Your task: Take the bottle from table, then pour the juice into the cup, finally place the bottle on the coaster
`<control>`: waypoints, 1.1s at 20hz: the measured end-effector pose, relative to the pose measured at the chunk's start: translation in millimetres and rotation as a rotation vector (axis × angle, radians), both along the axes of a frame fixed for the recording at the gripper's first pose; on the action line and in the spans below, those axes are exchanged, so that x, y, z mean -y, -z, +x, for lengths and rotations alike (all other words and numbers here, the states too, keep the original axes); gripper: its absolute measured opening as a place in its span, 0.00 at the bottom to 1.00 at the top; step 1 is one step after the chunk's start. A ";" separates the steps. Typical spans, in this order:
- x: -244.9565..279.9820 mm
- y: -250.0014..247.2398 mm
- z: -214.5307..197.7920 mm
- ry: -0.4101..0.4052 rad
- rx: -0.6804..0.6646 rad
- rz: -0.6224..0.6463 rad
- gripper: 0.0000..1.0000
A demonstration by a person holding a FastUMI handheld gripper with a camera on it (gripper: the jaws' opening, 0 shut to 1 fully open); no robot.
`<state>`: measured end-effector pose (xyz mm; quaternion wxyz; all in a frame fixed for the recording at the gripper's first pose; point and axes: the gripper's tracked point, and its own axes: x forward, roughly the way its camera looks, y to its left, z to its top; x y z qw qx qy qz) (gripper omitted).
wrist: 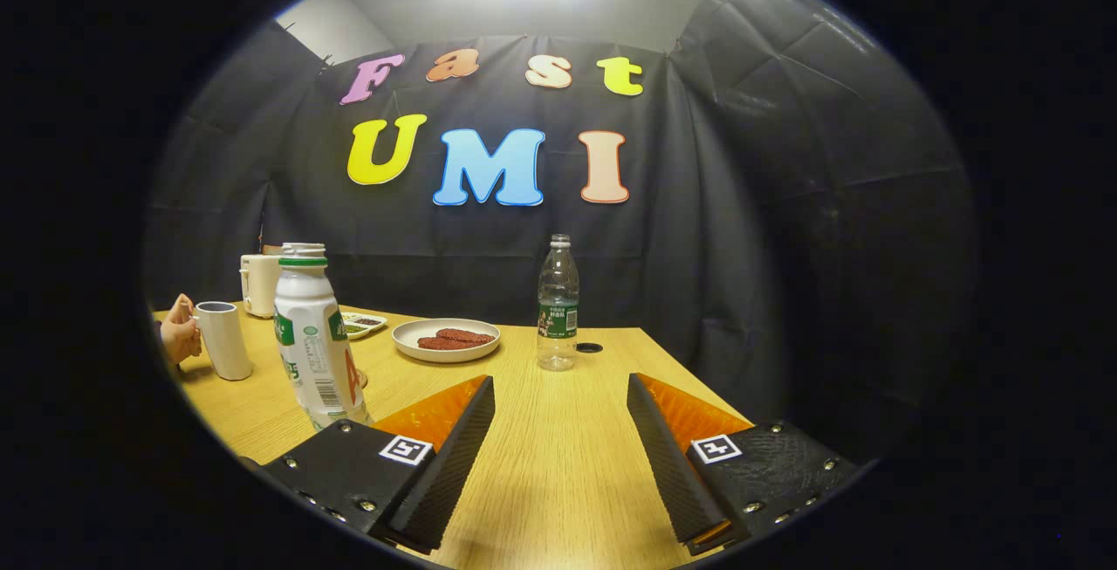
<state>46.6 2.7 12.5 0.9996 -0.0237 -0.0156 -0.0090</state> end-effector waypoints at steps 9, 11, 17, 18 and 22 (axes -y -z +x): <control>-8.9 -55.7 6.6 0.019 0.158 -0.031 0.92; -18.0 -65.4 3.3 0.007 0.169 -0.043 0.92; -55.9 -86.0 -12.5 -0.071 0.179 -0.035 0.92; -64.7 -88.6 -16.3 -0.093 0.179 -0.023 0.92; -94.7 -91.0 -27.6 -0.180 0.153 0.058 0.92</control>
